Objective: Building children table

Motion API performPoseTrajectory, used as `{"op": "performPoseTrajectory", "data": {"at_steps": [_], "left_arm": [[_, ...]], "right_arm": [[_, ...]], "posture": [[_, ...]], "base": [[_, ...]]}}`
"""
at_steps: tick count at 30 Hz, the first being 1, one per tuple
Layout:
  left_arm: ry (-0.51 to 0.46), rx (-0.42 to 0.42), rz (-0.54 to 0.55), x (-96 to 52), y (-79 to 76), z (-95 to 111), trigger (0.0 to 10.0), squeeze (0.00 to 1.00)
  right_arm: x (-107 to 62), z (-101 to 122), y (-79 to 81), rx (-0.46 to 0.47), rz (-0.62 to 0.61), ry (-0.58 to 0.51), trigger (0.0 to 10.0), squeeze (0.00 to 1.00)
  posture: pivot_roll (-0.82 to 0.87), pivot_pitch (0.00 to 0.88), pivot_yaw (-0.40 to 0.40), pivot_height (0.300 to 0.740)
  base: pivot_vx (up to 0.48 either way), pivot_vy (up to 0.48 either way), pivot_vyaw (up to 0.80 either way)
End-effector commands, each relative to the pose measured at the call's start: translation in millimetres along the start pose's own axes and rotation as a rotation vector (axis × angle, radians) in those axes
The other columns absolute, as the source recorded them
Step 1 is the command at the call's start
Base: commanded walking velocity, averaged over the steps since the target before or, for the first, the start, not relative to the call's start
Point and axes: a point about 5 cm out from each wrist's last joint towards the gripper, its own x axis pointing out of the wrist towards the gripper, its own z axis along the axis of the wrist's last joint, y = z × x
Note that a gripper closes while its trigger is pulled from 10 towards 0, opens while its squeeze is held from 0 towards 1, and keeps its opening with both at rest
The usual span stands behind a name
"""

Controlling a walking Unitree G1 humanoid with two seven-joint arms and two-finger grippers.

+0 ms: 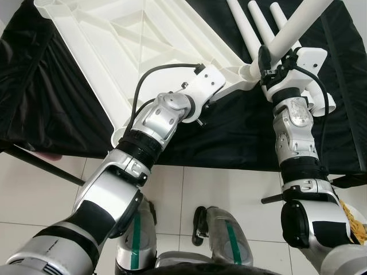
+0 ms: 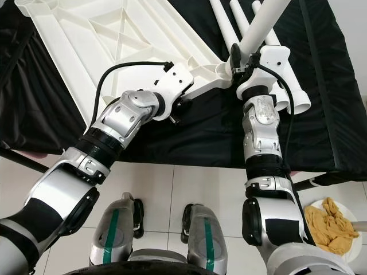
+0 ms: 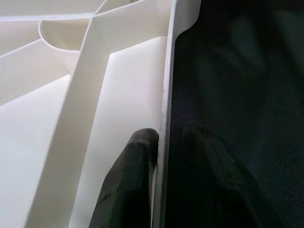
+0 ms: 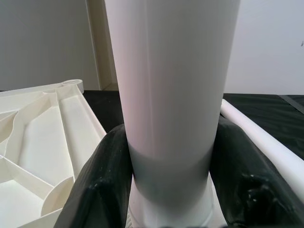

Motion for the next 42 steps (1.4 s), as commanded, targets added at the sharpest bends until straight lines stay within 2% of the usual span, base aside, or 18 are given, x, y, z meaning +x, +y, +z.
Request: {"op": "performPoseTrajectory", "data": {"at_steps": [1, 7, 8, 12, 24, 28, 42], "left_arm": [[0.027, 0.014, -0.041, 2.4, -4.0, -4, 0.0, 0.00], [0.023, 0.031, -0.065, 2.2, -5.0, -3, 0.0, 0.00], [0.024, 0.040, -0.072, 0.7, -4.6, -3, 10.0, 0.00], [0.019, 0.070, -0.107, -5.3, -3.6, -5, 10.0, 0.00], [0.011, 0.072, -0.096, -8.9, -0.4, -5, 10.0, 0.00], [-0.001, 0.070, -0.084, -10.9, 1.3, -4, 10.0, 0.00], [-0.014, 0.071, -0.076, -14.5, 4.0, 0, 10.0, 0.00]], "right_arm": [[0.7, 3, -1.8, -0.006, -0.004, -0.017, 10.0, 0.00], [2.3, 3, -1.0, -0.006, -0.002, -0.014, 10.0, 0.00], [3.7, 2, -0.6, -0.009, 0.001, -0.006, 10.0, 0.00], [9.0, 0, 0.2, -0.020, 0.012, 0.031, 10.0, 0.00], [13.6, -7, 8.0, -0.049, 0.058, 0.104, 10.0, 0.00], [12.1, -11, 15.3, -0.054, 0.116, 0.135, 10.0, 0.00], [7.1, -16, 18.4, -0.065, 0.166, 0.172, 10.0, 0.00]], "posture": [[0.03, 0.017, 0.015, 0.740], [0.03, 0.005, 0.012, 0.740], [0.03, 0.004, 0.011, 0.740], [0.04, 0.000, 0.001, 0.740], [0.05, 0.000, -0.017, 0.740], [0.05, 0.004, -0.021, 0.740], [0.05, 0.020, -0.023, 0.740]], "base": [[0.000, 0.000, 0.00], [0.000, 0.000, 0.00], [0.000, 0.000, 0.00], [0.000, 0.000, 0.00], [0.000, 0.000, 0.00], [0.000, 0.000, 0.00], [0.000, 0.000, 0.00]]}}
